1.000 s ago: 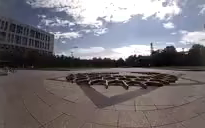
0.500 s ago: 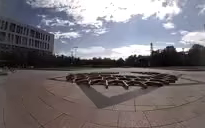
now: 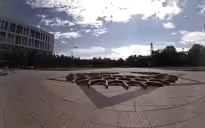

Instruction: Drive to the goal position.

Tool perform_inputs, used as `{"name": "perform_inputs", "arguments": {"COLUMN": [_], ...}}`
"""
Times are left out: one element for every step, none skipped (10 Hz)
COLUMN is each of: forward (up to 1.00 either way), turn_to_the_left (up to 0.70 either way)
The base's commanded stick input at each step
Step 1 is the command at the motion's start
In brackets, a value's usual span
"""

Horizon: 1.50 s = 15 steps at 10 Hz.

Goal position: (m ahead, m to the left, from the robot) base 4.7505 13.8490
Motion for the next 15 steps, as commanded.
{"name": "perform_inputs", "arguments": {"forward": [0.05, 0.05, 0.05, 0.05, 0.05, 0.05, 0.05, 0.05, 0.05, 0.05, 0.05, 0.05, 0.05, 0.05, 0.05], "turn_to_the_left": [-0.01, -0.01, -0.01, -0.01, 0.0, -0.01, -0.01, -0.01, -0.01, 0.0, -0.01, -0.01, -0.01, -0.01, -0.01]}}
